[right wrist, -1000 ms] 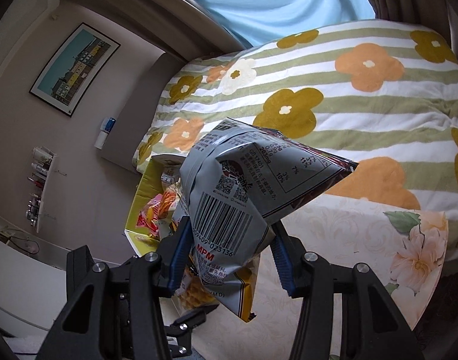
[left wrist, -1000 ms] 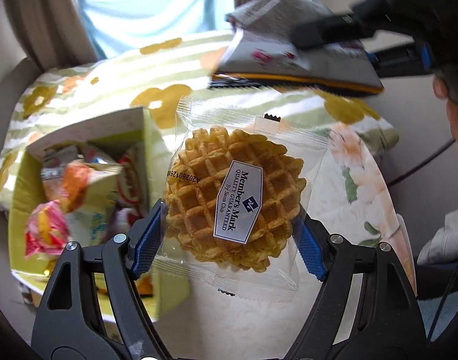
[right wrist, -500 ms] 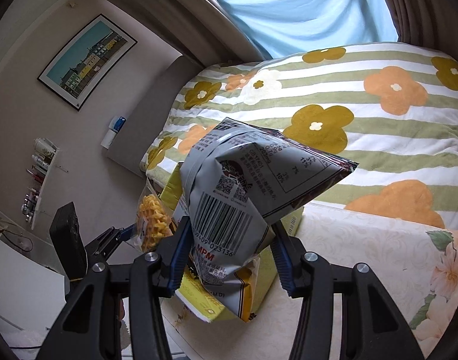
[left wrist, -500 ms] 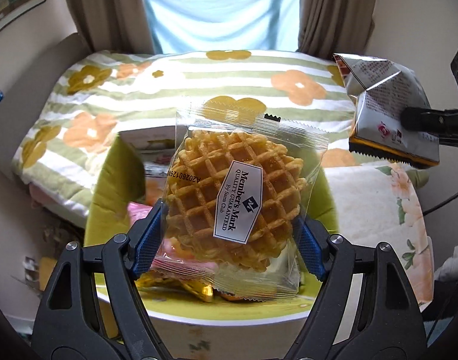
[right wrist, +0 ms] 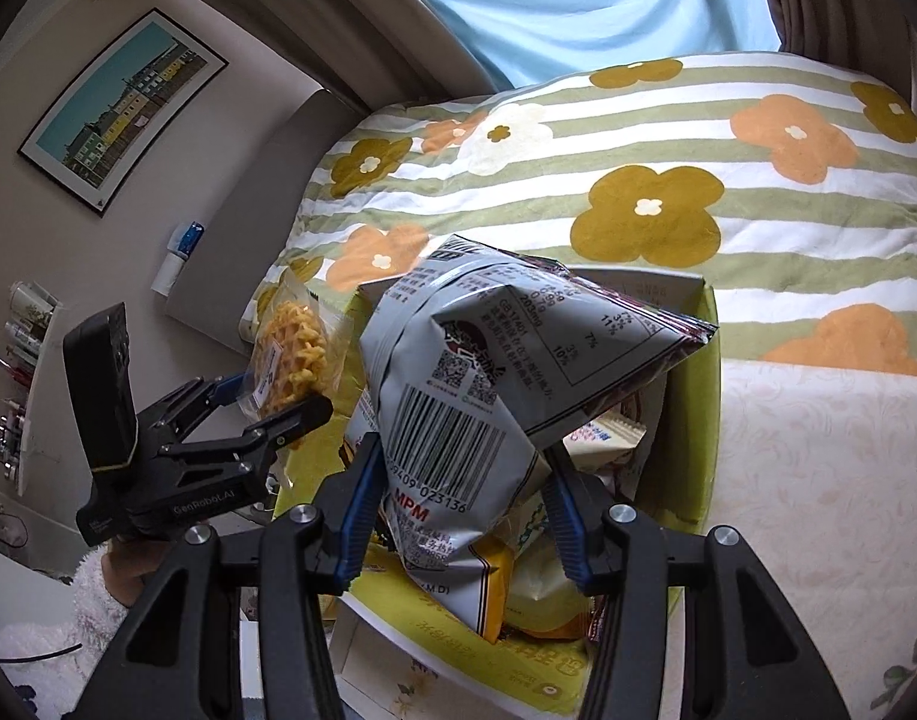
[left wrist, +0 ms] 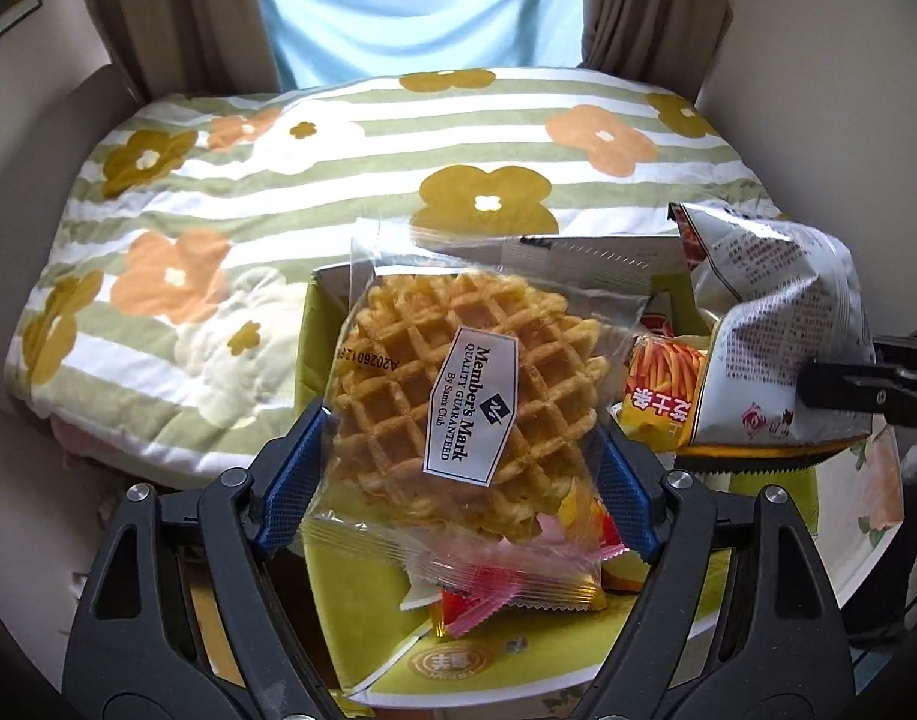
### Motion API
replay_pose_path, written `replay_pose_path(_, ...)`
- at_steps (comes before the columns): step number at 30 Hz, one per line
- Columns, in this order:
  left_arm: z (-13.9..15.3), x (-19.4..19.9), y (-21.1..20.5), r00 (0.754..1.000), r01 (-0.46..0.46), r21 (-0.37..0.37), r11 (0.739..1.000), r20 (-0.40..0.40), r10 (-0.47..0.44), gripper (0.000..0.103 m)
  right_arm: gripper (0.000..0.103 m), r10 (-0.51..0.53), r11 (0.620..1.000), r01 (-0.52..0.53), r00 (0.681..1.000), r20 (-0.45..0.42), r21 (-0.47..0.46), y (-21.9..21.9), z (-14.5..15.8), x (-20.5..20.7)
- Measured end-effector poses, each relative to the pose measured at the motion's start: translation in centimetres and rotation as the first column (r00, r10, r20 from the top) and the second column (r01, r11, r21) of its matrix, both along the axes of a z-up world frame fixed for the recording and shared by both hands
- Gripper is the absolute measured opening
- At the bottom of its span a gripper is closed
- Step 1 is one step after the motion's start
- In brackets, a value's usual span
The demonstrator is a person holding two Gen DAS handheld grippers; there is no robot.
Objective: Organize snacks
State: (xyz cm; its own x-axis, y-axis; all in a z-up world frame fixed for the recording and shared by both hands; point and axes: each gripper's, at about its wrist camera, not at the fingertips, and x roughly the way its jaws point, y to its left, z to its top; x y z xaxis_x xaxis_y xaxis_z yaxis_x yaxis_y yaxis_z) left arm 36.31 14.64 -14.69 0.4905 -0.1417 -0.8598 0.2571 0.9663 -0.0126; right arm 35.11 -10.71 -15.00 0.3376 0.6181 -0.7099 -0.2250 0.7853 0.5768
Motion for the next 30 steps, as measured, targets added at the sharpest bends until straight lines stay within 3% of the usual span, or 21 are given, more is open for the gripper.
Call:
replay_pose_path(1, -0.1, 0.1, 0.1, 1.0, 0.005, -0.004, 1.0, -0.002, -0.005, 0.099, 0.047, -0.005, 1.0, 0.005, 1.0, -0.007, -0.01, 0.3, -0.1, -0.3)
replay_pose_path(2, -0.1, 0.2, 0.2, 1.0, 0.007, -0.006, 1.0, 0.002, -0.007, 0.103, 0.047, -0.01, 1.0, 0.009, 1.0, -0.011, -0.022, 0.4, -0.3, -0.6)
replay_pose_path(9, -0.8, -1.3, 1.9, 0.999, -0.032, -0.035, 0.999, -0.011, 0.031, 0.103, 0.047, 0.005, 0.997, -0.005, 1.0, -0.002, -0.082, 1.3, -0.4, -2.7)
replay_pose_path(17, -0.4, -3.4, 3.3, 0.996, -0.088, -0.047, 0.995, -0.019, 0.087, 0.103, 0.049, 0.144, 0.982, -0.136, 0.988, 0.05, -0.132, 4.6, -0.6, -4.6)
replay_pose_path(19, -0.3, -3.6, 3.3, 0.996, -0.089, -0.046, 0.995, -0.019, 0.089, 0.103, 0.056, 0.151, 0.977, -0.142, 0.987, 0.048, -0.159, 5.3, -1.0, -4.6)
replay_pose_path(21, -0.2, -3.9, 3.3, 0.996, -0.091, -0.043, 0.995, -0.016, 0.09, 0.103, 0.082, 0.149, 0.969, -0.137, 0.988, 0.042, -0.204, 5.7, -1.3, -4.8)
replay_pose_path(23, -0.3, -4.2, 3.4, 0.996, -0.09, -0.041, 0.995, -0.015, 0.09, 0.103, 0.093, 0.123, 0.963, -0.101, 0.99, 0.074, -0.249, 5.3, -1.4, -5.3)
replay_pose_path(30, -1.2, -4.4, 3.0, 0.997, -0.072, -0.054, 0.996, -0.035, 0.071, 0.103, 0.093, 0.005, 0.963, 0.019, 0.996, 0.092, -0.267, 2.9, -2.0, -6.4)
